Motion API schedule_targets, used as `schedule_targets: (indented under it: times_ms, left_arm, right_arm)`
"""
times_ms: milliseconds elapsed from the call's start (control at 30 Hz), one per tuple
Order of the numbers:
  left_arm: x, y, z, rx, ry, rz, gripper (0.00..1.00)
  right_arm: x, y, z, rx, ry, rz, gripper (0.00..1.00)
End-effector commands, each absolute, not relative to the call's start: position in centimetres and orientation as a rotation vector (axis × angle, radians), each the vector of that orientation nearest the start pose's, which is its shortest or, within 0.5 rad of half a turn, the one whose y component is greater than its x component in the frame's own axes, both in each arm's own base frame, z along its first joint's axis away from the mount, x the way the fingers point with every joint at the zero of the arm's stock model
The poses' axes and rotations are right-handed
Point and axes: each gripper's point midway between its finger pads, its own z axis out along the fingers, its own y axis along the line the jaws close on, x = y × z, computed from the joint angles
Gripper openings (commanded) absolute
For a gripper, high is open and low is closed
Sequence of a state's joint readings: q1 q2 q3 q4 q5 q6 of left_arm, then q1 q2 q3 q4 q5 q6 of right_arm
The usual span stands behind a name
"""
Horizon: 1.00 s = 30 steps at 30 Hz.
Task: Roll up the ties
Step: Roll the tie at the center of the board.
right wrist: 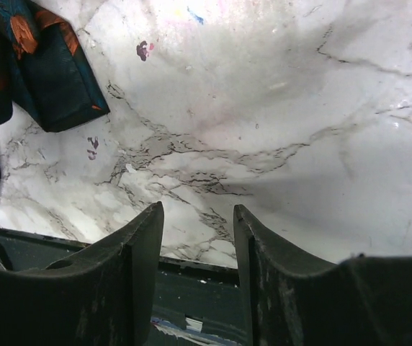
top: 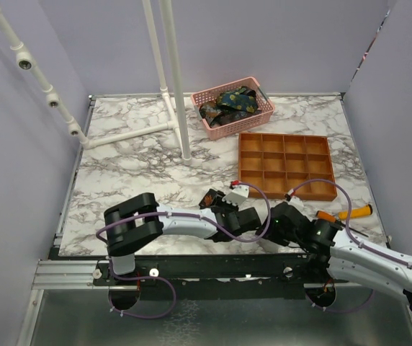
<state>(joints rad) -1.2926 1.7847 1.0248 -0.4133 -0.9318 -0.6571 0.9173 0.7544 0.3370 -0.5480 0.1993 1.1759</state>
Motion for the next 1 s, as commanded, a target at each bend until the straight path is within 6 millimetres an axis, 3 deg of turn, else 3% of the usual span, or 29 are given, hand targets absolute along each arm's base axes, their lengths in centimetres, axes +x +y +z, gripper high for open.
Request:
schedule_targets:
  times_ms: [0, 167, 267, 433, 600, 733, 867, 967]
  left_arm:
    - [20.5, -31.2, 3.8, 0.480, 2.177, 0.183, 0.53]
    - [20.0, -32.3, 5.1, 0.483, 2.203, 0.092, 0.73]
    - [19.7, -32.7, 6.5, 0.476, 2.205, 0.031, 0.97]
    - [19.1, -33.1, 8.9, 0.469, 2.213, -0.073, 0.99]
    - [18.4, -32.4, 12.3, 0.440, 2.210, -0.197, 0.99]
    - [19.3, -29.5, 15.0, 0.347, 2.198, -0.306, 0.99]
    - [23.1, -25.0, 15.9, 0.172, 2.204, -0.512, 0.99]
    - [24.8, -23.6, 16.1, 0.119, 2.191, -0.695, 0.99]
  right_arm:
    - [12.1, 15.2, 3.0, 0.448, 2.572, 0.505, 0.49]
    - [12.3, 15.2, 3.6, 0.445, 2.566, 0.502, 0.50]
    - [12.2, 15.2, 3.7, 0.444, 2.565, 0.506, 0.51]
    - [12.4, 15.8, 4.4, 0.419, 2.547, 0.559, 0.56]
    - [13.5, 19.2, 7.4, 0.275, 2.468, 0.759, 0.66]
    - [14.9, 22.6, 10.9, 0.160, 2.381, 0.904, 0.70]
    - [17.0, 26.3, 13.7, 0.096, 2.343, 0.964, 0.70]
    - [18.7, 28.8, 14.3, 0.076, 2.365, 0.946, 0.70]
